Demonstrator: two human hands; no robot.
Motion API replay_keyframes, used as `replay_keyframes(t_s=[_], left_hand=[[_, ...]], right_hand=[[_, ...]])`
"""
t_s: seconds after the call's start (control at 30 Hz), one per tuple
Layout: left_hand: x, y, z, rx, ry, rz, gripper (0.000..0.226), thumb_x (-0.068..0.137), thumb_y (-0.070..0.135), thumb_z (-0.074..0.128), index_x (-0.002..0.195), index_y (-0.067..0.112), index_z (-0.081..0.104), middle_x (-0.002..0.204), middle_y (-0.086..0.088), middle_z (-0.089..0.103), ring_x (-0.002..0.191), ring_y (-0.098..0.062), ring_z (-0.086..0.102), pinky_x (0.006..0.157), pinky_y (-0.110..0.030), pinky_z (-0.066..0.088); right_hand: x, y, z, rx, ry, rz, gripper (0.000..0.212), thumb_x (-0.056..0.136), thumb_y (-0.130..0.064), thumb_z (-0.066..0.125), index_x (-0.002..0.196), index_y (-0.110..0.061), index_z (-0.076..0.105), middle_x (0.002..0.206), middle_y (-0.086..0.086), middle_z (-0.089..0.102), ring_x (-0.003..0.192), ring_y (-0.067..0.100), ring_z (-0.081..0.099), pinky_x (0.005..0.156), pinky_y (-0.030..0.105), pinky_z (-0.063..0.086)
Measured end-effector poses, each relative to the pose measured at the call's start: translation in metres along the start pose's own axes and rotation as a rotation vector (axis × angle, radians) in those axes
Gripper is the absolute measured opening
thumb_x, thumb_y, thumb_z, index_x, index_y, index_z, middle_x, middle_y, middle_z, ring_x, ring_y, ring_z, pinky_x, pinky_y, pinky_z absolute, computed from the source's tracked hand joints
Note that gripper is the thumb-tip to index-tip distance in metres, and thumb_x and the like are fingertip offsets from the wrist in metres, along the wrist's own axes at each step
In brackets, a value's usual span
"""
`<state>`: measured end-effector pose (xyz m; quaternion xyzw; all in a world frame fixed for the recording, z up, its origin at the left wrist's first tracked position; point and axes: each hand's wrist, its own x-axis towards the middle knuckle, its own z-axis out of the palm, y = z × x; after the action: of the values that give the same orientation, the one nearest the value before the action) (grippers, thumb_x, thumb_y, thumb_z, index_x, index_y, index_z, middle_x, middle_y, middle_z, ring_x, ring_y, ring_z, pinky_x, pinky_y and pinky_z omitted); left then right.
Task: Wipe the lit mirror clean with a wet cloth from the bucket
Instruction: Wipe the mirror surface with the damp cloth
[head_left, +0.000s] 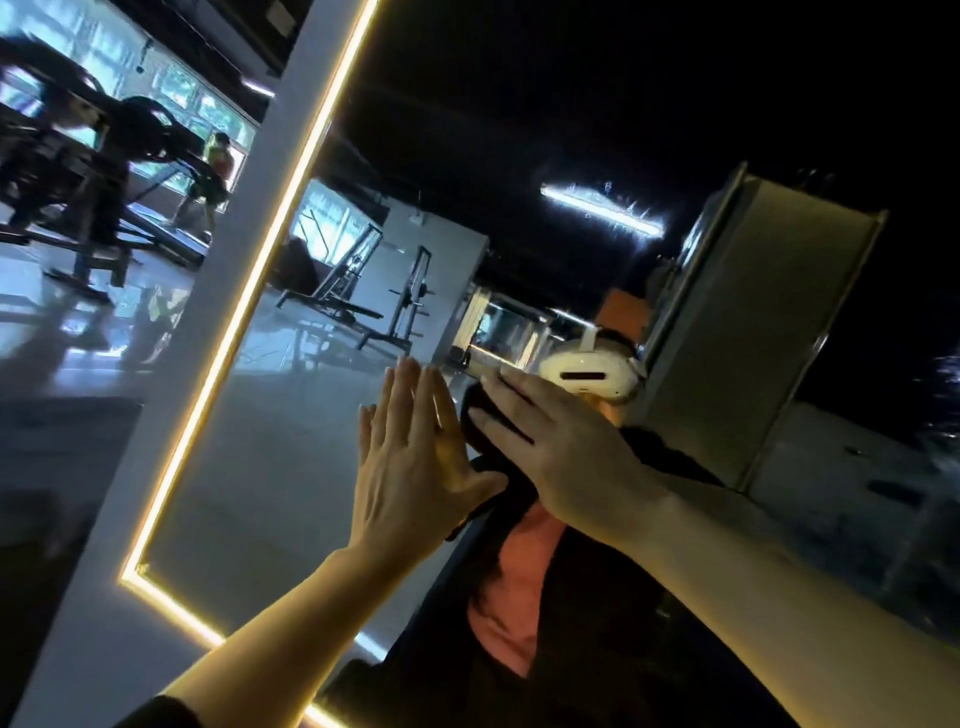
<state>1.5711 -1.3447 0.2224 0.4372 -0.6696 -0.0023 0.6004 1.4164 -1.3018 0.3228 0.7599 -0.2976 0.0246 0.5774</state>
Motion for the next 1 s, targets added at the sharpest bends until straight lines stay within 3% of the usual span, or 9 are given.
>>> replay_keyframes(t_s=[0.07,0.2,0.27,0.43,0.53,0.6,0.7,0.9,1.0], left_hand=[[-0.005,-0.004,0.002,0.003,-0.019,-0.024,0.124,0.066,0.084,0.049,0.154,0.023,-0.013,0.161,0.001,-0.022,0.146,-0.011,-0.027,0.120,-0.044,-0.011],[-0.007,-0.006,0.004,-0.025,-0.030,-0.068,0.125,0.067,0.081,0.060,0.153,0.032,-0.016,0.158,0.005,-0.033,0.143,-0.014,-0.034,0.117,-0.046,-0.016],[-0.009,-0.007,0.006,-0.074,-0.028,-0.088,0.124,0.067,0.077,0.064,0.154,0.033,-0.012,0.158,0.005,-0.031,0.143,-0.014,-0.034,0.117,-0.045,-0.016],[-0.027,-0.031,0.004,-0.129,-0.014,-0.044,0.115,0.070,0.065,0.074,0.156,0.026,0.007,0.164,0.002,-0.009,0.149,-0.019,-0.010,0.120,-0.057,0.012],[-0.039,-0.054,-0.004,-0.080,-0.036,-0.067,0.114,0.069,0.070,0.064,0.156,0.026,0.006,0.164,0.000,-0.004,0.150,-0.021,-0.006,0.117,-0.060,0.020],[-0.039,-0.063,-0.012,-0.040,-0.058,-0.132,0.118,0.069,0.075,0.065,0.156,0.026,0.003,0.165,-0.002,-0.007,0.150,-0.022,-0.010,0.120,-0.057,0.016],[-0.039,-0.069,-0.017,-0.040,-0.094,-0.212,0.122,0.069,0.066,0.073,0.155,0.028,-0.004,0.164,-0.002,-0.013,0.150,-0.024,-0.010,0.121,-0.055,0.014],[-0.046,-0.085,-0.018,-0.068,-0.098,-0.198,0.120,0.070,0.066,0.074,0.156,0.029,-0.001,0.164,0.000,-0.007,0.151,-0.023,-0.001,0.119,-0.054,0.019],[-0.045,-0.096,-0.026,-0.049,-0.076,-0.204,0.119,0.072,0.062,0.074,0.156,0.027,-0.002,0.164,-0.001,-0.006,0.151,-0.024,0.000,0.120,-0.052,0.020]], right_hand=[[-0.006,0.014,-0.002,-0.019,-0.011,-0.032,0.052,0.086,0.001,0.053,0.138,-0.008,0.055,0.146,0.020,0.049,0.136,0.037,0.044,0.115,0.045,0.030],[0.015,0.071,-0.021,-0.102,0.136,0.436,0.056,0.090,0.006,0.063,0.142,-0.004,0.047,0.149,0.024,0.043,0.139,0.041,0.039,0.111,0.053,0.039],[0.014,0.068,-0.020,-0.090,0.178,0.519,0.054,0.094,0.002,0.059,0.145,-0.005,0.043,0.152,0.023,0.038,0.142,0.040,0.034,0.113,0.053,0.037],[-0.026,-0.034,0.020,-0.017,0.071,0.159,0.049,0.097,-0.002,0.046,0.146,-0.008,0.043,0.151,0.020,0.041,0.142,0.037,0.035,0.117,0.048,0.031],[-0.022,-0.039,0.020,-0.008,-0.001,0.036,0.048,0.094,-0.003,0.050,0.142,-0.007,0.050,0.148,0.020,0.045,0.140,0.036,0.039,0.118,0.043,0.024],[0.005,-0.017,0.012,-0.001,0.087,0.240,0.055,0.087,0.006,0.059,0.141,-0.004,0.051,0.147,0.022,0.046,0.139,0.038,0.041,0.117,0.044,0.026],[0.047,0.003,0.001,0.008,0.160,0.527,0.053,0.092,0.002,0.049,0.145,-0.002,0.044,0.152,0.024,0.038,0.143,0.039,0.034,0.118,0.043,0.021],[0.033,-0.086,0.041,0.051,0.022,0.044,0.047,0.101,-0.015,0.027,0.139,-0.005,0.053,0.145,0.021,0.049,0.136,0.036,0.045,0.114,0.044,0.034],[0.049,-0.073,0.039,0.083,0.015,-0.016,0.045,0.101,-0.013,0.028,0.135,-0.004,0.057,0.143,0.022,0.051,0.134,0.037,0.048,0.112,0.047,0.040]])
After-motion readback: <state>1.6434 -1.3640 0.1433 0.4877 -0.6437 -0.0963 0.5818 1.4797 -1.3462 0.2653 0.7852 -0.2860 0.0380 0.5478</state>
